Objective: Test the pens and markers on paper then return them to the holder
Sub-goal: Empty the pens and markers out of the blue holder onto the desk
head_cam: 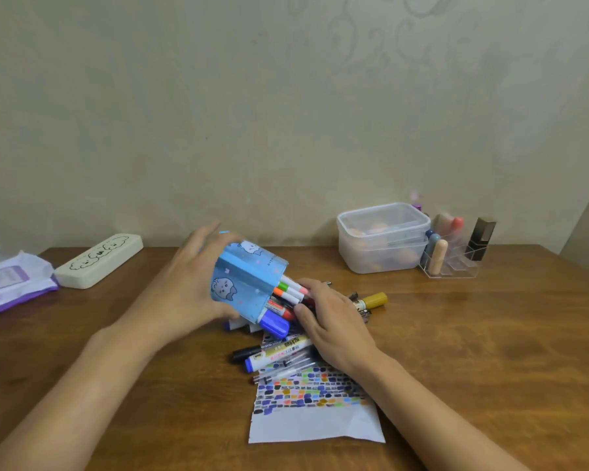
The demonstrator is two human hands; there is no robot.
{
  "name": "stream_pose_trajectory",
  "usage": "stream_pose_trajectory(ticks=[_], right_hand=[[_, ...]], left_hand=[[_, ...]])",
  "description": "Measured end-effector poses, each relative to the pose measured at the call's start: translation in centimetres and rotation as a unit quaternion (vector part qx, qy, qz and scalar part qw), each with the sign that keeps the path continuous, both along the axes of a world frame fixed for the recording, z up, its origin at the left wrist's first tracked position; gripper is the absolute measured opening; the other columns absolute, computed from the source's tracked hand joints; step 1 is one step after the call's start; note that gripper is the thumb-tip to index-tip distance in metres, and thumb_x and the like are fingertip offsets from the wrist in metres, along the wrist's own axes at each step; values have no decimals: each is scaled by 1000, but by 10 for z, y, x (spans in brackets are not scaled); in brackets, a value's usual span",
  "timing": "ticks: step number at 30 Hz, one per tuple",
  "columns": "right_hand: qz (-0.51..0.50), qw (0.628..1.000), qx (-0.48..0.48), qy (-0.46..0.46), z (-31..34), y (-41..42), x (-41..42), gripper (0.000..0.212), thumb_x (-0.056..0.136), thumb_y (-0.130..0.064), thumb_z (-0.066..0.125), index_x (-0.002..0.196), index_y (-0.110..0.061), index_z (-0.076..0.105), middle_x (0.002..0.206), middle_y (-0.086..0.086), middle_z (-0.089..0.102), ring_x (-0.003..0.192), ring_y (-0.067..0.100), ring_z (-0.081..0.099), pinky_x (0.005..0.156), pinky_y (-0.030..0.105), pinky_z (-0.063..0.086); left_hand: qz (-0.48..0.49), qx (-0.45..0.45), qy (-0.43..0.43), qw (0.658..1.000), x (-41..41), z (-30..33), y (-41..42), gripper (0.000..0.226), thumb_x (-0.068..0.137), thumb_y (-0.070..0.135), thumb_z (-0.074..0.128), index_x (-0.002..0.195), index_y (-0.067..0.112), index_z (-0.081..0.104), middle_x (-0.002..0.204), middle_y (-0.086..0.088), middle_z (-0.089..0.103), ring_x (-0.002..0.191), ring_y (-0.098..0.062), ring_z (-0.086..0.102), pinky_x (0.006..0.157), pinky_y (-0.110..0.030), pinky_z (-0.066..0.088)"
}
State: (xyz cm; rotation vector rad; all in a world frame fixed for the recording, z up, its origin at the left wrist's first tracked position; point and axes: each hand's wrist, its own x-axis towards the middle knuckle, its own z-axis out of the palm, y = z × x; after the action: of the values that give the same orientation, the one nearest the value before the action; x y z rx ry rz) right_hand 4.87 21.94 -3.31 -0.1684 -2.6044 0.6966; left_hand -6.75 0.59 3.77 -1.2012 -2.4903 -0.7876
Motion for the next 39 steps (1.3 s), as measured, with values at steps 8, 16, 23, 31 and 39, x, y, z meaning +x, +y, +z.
stream_pose_trajectory(ticks=[8, 16, 23, 31, 39], right_hand=[[25, 1000, -15, -6, 3, -2, 4, 45, 103, -33, 51, 145, -31, 35, 137, -10, 55, 120, 9, 51, 95, 25, 37], [25, 999, -25, 2, -1, -1, 3, 49, 103, -37, 50, 147, -34, 30, 138, -9, 55, 115, 10, 55, 97, 34, 48], [15, 998, -55, -7, -1, -1, 2, 50, 101, -51, 48, 147, -36, 33, 139, -14, 53, 119, 5, 54, 97, 32, 50], [-9, 997, -80, 18, -5, 2, -3, 23, 104, -51, 37, 114, -37, 52, 93, -12, 67, 82, 3, 68, 73, 41, 56], [-26, 998, -33, 37, -9, 1, -5, 19, 106, -31, 42, 119, -25, 54, 102, -6, 54, 91, 13, 53, 81, 37, 47]], left_hand=[[-180, 393, -304, 849, 11, 3, 9, 69, 69, -1, 74, 133, 18, 59, 129, 6, 67, 122, -7, 59, 92, -19, 51], [-155, 348, -329, 864, 0, 9, 20, 66, 56, 38, 88, 120, 34, 71, 140, 8, 54, 129, -9, 52, 83, -17, 52], [-142, 245, -429, 858, -3, 15, 18, 95, 42, 52, 93, 130, 49, 58, 126, 9, 67, 114, -14, 65, 83, -24, 53], [-141, 282, -390, 865, -7, 28, 17, 76, 50, 45, 83, 124, 40, 67, 120, 6, 71, 107, -15, 67, 94, -33, 49], [-126, 310, -373, 865, -25, 35, -12, 98, 36, 64, 90, 127, 38, 65, 120, 3, 71, 102, -12, 68, 87, -30, 51]])
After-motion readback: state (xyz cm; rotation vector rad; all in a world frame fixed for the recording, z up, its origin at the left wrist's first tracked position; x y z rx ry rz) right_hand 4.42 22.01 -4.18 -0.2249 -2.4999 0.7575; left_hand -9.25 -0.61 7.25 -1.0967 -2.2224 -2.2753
